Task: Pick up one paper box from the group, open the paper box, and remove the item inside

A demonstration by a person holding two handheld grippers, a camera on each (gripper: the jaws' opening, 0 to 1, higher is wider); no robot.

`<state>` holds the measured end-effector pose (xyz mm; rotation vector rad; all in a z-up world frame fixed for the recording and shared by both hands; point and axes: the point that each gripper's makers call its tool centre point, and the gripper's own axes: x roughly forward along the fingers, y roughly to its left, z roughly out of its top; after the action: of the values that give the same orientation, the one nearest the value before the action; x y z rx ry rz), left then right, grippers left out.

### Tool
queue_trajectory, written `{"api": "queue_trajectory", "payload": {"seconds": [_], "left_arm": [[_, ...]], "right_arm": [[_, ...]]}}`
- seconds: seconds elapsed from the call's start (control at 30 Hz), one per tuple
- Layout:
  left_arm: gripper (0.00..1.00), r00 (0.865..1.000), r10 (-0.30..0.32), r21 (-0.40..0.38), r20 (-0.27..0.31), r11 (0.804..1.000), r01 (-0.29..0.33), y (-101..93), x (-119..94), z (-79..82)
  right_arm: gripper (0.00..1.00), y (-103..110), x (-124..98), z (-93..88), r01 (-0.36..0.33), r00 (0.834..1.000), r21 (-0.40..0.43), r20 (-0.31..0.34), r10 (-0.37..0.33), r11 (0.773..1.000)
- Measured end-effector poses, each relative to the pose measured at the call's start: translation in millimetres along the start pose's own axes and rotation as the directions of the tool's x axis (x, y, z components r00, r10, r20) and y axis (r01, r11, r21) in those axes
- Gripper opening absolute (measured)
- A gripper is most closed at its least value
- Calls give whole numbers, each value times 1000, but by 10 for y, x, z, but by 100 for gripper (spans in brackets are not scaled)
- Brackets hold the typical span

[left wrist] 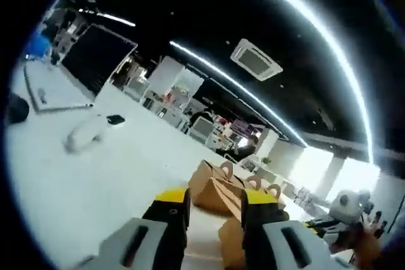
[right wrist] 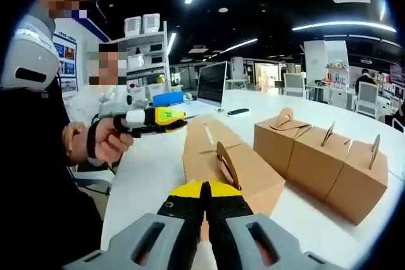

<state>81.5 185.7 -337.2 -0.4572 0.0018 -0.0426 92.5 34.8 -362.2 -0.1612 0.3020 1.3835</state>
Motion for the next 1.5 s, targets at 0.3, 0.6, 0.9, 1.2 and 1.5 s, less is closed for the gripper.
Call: {"api": "queue_trajectory", "payload": {"seconds": [0.3, 0.6, 0.9, 1.2, 1.5], "left_arm": [[30, 999, -29, 355, 40, 935, 13, -260, -8, 99], [23, 999, -54, 409, -1, 911, 50, -353, 90, -10], [23, 998, -63, 375, -29, 925, 69, -347, 219, -26], [22, 996, -67, 350, -58, 933, 84, -329, 399, -136], [22, 994, -54, 302, -94, 950, 81, -233, 440, -256]], "right_arm": [[3, -10, -4, 1, 0, 1000, 0, 4, 0, 1000], [3, -19, -4, 3, 1, 1000, -3, 3, -1, 1000], [3, -35, -5, 2, 2, 1000, -4, 2, -2, 1000], [3, -67, -14, 1, -2, 1000, -1, 6, 2, 1000], [3, -58, -13, 2, -6, 1000, 4, 9, 6, 1000]]}}
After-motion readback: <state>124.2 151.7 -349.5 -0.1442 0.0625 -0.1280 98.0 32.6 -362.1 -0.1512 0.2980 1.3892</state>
